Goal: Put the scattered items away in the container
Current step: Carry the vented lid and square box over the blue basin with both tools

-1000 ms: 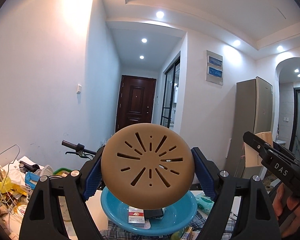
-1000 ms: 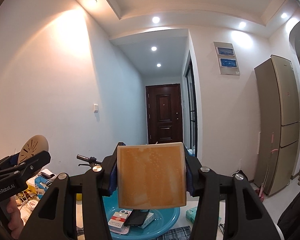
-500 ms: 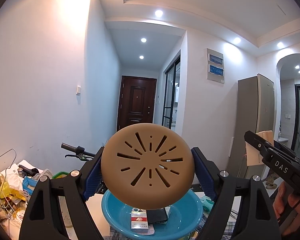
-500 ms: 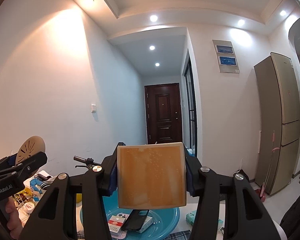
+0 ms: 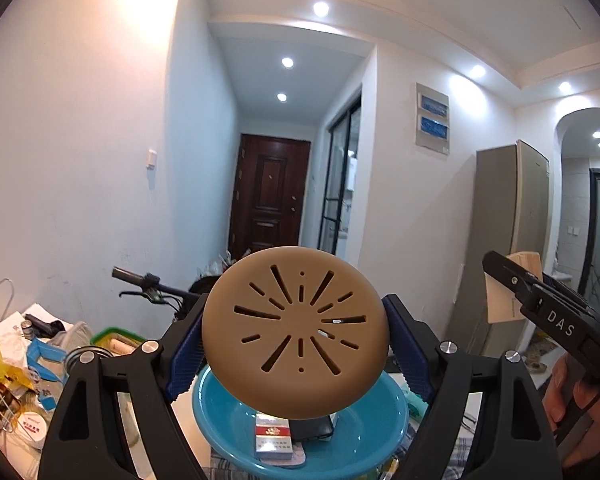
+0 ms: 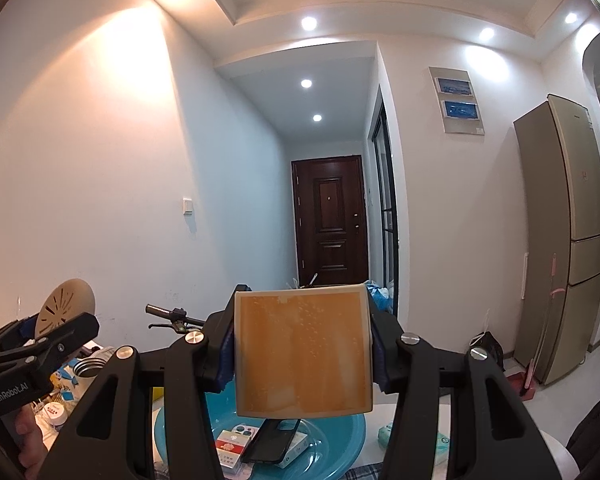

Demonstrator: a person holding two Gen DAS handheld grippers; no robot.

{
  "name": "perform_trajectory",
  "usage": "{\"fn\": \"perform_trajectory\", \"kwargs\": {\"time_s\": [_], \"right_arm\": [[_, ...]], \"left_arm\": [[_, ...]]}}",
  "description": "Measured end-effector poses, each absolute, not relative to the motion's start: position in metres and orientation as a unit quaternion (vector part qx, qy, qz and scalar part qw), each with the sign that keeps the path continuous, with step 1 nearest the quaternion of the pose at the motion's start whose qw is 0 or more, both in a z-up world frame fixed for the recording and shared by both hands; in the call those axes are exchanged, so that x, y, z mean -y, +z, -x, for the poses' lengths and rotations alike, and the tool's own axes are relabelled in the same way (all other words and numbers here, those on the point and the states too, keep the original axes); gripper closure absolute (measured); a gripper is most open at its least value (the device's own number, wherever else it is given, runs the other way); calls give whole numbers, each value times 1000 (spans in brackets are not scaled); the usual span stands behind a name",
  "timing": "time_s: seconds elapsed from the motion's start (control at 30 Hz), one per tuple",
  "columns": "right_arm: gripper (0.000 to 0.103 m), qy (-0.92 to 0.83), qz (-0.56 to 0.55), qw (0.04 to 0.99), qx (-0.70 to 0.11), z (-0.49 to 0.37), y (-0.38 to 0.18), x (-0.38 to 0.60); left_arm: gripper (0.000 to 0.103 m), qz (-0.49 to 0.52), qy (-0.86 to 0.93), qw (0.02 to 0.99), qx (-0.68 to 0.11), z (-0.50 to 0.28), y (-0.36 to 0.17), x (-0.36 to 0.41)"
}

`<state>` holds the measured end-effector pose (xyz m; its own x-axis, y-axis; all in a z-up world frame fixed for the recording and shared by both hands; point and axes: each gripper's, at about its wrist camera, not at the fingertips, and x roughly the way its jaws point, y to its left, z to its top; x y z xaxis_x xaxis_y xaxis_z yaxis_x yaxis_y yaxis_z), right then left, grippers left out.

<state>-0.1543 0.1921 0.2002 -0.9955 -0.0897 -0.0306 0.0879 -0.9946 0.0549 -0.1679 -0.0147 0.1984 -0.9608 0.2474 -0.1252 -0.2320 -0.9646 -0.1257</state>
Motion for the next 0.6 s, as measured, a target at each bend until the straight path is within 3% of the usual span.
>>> {"fn": "perform_trajectory", "kwargs": {"time_s": [0.6], "right_arm": [[53, -996, -70, 55, 20, 194, 182, -189]], "left_arm": [[19, 106, 986, 116, 51, 203, 183, 10]]}}
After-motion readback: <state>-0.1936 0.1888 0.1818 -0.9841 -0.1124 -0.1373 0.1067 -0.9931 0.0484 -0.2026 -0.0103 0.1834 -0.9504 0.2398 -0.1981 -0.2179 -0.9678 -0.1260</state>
